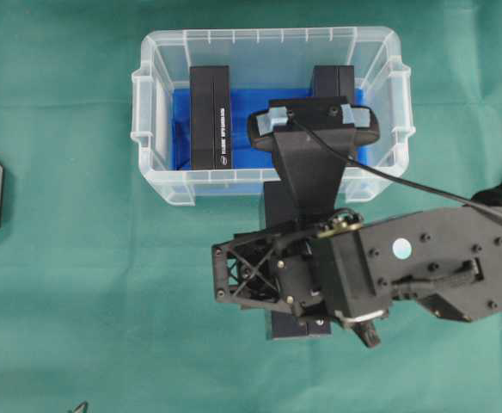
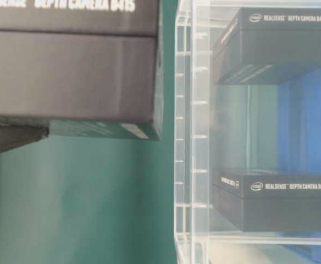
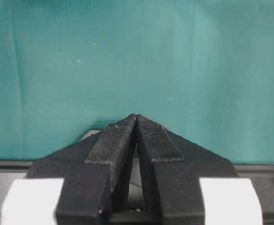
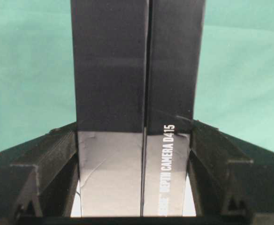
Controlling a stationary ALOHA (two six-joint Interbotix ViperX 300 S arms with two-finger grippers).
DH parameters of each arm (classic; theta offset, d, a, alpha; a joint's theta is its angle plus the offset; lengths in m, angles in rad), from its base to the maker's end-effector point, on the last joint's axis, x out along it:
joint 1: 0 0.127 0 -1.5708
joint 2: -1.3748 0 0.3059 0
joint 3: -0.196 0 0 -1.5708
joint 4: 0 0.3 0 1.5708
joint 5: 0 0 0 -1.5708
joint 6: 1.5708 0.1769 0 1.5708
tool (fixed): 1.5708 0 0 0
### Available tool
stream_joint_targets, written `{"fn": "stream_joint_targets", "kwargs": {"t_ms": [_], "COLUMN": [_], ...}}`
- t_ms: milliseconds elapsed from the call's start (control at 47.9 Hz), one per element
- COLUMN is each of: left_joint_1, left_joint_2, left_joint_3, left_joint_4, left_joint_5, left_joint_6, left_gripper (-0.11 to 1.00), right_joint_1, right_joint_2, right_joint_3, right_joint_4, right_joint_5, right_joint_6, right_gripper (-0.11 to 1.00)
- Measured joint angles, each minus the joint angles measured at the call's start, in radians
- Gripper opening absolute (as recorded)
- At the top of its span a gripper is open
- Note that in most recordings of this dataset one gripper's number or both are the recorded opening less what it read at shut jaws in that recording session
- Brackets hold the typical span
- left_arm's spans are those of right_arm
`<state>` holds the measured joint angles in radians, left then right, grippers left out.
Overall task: Take the box out of the case with the right arm.
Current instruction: 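Lower the held box onto the cloth in front of the case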
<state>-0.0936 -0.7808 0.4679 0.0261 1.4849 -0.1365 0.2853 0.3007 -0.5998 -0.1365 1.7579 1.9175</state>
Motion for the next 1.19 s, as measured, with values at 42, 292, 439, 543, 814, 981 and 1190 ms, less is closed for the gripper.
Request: {"fn": "stream_joint_targets", "kwargs": {"t_ms": [42, 292, 439, 543, 814, 981, 1190], "left_joint_1": [0.000, 0.000, 0.000, 0.000, 0.000, 0.000, 0.000], "left_joint_2": [0.000, 0.000, 0.000, 0.000, 0.000, 0.000, 0.000], "left_joint_3": [0.000, 0.000, -0.002, 0.000, 0.000, 0.000, 0.000], "left_joint_4": [0.000, 0.000, 0.000, 0.000, 0.000, 0.000, 0.000], "left_joint_5": [0.000, -0.002, 0.000, 0.000, 0.000, 0.000, -0.002], "left_joint_6": [0.000, 0.000, 0.000, 0.000, 0.000, 0.000, 0.000], "left_gripper": [0.02, 0.02, 0.02, 0.02, 0.02, 0.02, 0.02], "right_joint_1": [-0.002, -0.002, -0.002, -0.002, -0.002, -0.002, -0.002], "right_joint_2": [0.000, 0.000, 0.002, 0.000, 0.014, 0.035, 0.040], "right_joint_3": [0.000, -0.002, 0.000, 0.000, 0.008, 0.054, 0.160], "right_joint_4": [0.000, -0.014, -0.017, -0.017, -0.015, -0.005, 0.003], "right_joint_5": [0.002, 0.009, 0.011, 0.011, 0.008, -0.017, -0.132], "right_joint_6": [0.000, 0.002, 0.002, 0.002, 0.003, 0.002, 0.008], "right_gripper": [0.65, 0.65, 0.65, 0.65, 0.65, 0.65, 0.65]}}
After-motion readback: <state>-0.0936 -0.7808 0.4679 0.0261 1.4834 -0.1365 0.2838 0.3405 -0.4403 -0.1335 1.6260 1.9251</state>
